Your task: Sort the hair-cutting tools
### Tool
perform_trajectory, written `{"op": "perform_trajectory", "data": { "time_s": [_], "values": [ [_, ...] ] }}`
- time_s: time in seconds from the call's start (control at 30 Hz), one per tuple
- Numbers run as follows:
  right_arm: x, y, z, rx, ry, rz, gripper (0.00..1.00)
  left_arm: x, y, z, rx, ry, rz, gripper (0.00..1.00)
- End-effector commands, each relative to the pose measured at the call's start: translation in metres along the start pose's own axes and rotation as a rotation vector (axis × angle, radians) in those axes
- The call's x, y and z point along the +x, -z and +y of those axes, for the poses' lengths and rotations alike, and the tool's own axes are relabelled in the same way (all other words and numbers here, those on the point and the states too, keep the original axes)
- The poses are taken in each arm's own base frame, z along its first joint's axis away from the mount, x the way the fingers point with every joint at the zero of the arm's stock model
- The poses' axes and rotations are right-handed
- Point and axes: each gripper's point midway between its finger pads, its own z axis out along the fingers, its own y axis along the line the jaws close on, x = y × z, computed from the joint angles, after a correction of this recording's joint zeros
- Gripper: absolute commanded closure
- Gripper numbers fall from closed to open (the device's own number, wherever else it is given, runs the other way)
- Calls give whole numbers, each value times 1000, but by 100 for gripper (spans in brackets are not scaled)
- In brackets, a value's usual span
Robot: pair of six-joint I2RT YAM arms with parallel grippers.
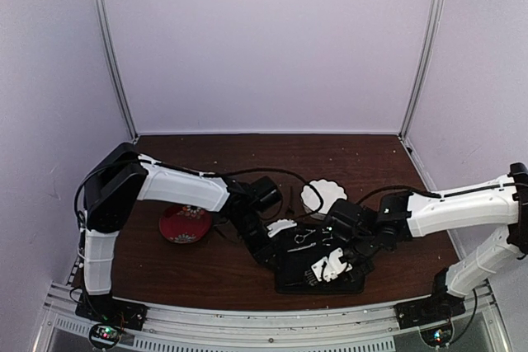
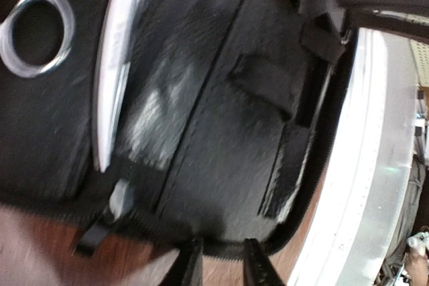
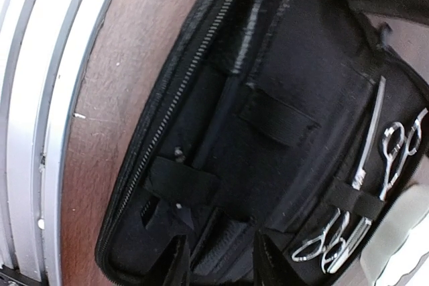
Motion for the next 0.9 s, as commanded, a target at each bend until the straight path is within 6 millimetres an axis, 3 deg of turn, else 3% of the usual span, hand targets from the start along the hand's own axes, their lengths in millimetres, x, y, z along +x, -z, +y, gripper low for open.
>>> {"op": "perform_trajectory", "data": {
  "time_s": [0.0,0.07,0.13,0.23,0.33,0.47,0.57,0.7,0.87],
  "values": [
    [2,25,-12,28,-96,-31,67,-2,34,4,-132,-31,10,71],
    [3,38,-16,15,-138,-52,66,-13,58,-6,-163,-62,-26,64],
    [8,49,-24,44,-180,-66,66,-27,82,-1,-234,-53,-68,60],
    [17,63,-45,125,-324,-123,66,-49,113,33,-351,84,-136,59],
    [26,73,-62,184,-476,-205,66,-72,126,60,-416,187,-205,59],
    [46,74,-78,279,-628,-242,67,-108,128,79,-455,205,-263,59],
    [63,75,-88,354,-725,-242,68,-124,120,93,-461,208,-275,60],
    [85,78,-102,428,-808,-220,67,-130,101,106,-438,194,-253,60],
    [88,75,-105,423,-814,-222,67,-124,77,127,-446,193,-206,58]
  ]
}}
